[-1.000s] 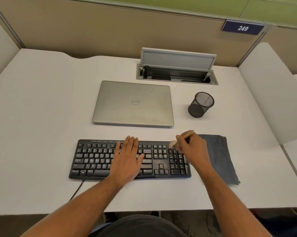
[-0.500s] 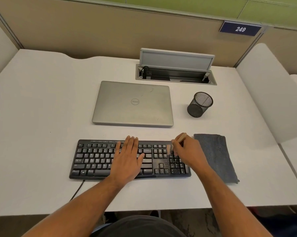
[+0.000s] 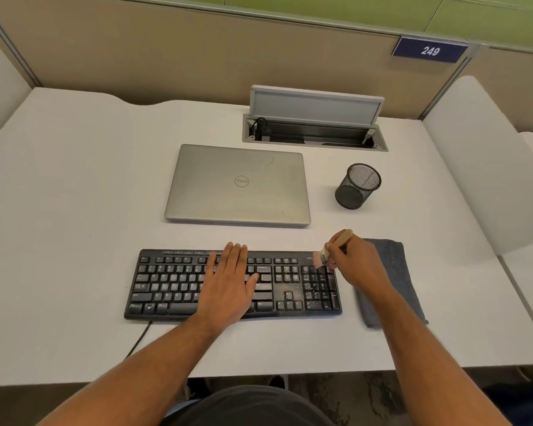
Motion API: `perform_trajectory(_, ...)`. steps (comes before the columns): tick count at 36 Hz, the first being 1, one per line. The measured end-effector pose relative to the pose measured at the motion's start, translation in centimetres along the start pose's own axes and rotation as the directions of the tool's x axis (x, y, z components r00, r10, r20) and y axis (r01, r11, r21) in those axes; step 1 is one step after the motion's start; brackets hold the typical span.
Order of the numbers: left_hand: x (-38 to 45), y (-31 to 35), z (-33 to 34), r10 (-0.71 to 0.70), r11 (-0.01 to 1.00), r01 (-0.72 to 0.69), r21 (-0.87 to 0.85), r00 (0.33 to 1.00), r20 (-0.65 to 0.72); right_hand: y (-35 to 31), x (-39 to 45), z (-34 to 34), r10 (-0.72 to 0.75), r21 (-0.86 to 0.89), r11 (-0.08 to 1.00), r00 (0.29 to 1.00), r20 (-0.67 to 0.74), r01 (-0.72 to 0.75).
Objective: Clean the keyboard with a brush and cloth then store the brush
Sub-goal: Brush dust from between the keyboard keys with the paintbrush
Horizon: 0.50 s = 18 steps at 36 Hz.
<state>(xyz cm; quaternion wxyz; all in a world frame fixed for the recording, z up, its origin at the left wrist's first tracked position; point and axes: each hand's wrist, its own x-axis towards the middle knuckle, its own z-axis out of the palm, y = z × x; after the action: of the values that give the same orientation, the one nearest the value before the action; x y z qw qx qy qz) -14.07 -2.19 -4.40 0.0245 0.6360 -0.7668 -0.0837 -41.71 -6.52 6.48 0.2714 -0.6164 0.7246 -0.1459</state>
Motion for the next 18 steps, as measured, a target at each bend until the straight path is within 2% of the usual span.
perform_trajectory(3,0.0,0.0,-0.1,-0.001,1.0,0.001,-0.002,1.0,-0.002,0.2,0.1,-0.1,0.034,0.099,0.995,0.999,-0.018,-0.032)
perform_trajectory(7,0.0,0.1,-0.1,0.0,1.0,0.0,-0.002,1.0,0.0,-0.3,-0.3,0.4,0.1,0.34,0.939,0.984,-0.151,-0.043)
perform_trajectory(10,0.0,0.0,-0.1,0.001,1.0,-0.001,0.001,1.0,0.01,-0.3,-1.0,0.9,0.137,0.33,0.942,0.971,-0.198,-0.066)
perform_trajectory(13,0.0,0.1,-0.1,-0.003,1.0,0.003,0.002,1.0,0.005,0.0,-1.4,0.7,0.153,0.294,0.951,0.971,-0.185,-0.093)
perform_trajectory(18,0.0,0.1,-0.1,-0.004,1.0,0.004,-0.015,1.0,0.005,0.1,-1.5,-0.2,0.227,0.472,0.877,0.946,-0.229,-0.096)
